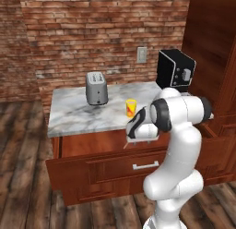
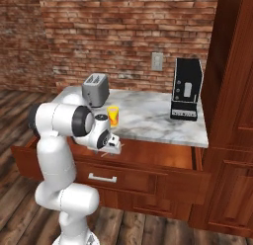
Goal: Pick up the straw from the left drawer and put it inside the smoothie cup.
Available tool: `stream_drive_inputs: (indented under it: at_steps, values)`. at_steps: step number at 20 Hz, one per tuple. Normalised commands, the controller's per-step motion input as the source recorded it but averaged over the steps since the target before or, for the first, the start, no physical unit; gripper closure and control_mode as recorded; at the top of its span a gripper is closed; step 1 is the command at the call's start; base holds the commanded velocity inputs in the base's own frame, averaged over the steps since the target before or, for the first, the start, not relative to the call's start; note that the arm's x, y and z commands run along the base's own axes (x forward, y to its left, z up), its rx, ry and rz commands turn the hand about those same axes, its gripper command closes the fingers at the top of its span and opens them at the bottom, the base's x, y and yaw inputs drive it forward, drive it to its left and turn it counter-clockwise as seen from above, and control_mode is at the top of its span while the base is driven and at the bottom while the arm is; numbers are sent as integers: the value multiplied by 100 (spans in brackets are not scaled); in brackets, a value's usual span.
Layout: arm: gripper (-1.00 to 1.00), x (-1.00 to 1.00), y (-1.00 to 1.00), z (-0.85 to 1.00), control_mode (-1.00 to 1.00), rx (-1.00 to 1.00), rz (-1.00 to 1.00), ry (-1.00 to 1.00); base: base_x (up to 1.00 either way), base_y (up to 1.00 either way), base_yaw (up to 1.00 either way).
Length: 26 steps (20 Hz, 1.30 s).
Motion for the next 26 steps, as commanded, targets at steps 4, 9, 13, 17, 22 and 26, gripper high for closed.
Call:
stream_drive_inputs:
  at_steps: [4, 9, 13, 17, 22, 26]
  values:
    - [-100, 18, 0, -34, -100, -1, 0, 0, 0, 0, 0]
    - [-100, 5, -2, -23, -100, -2, 0, 12, 0, 0, 0]
    - [-100, -1, 0, -12, -100, -4, 0, 25, 0, 0, 0]
    - [-100, -39, -1, -8, -100, -5, 0, 29, 0, 0, 0]
    - [-100, -90, -6, -8, -100, -2, 1, 21, 0, 0, 0]
    - [-100, -100, -7, -5, -100, 0, 3, 7, 0, 0, 0]
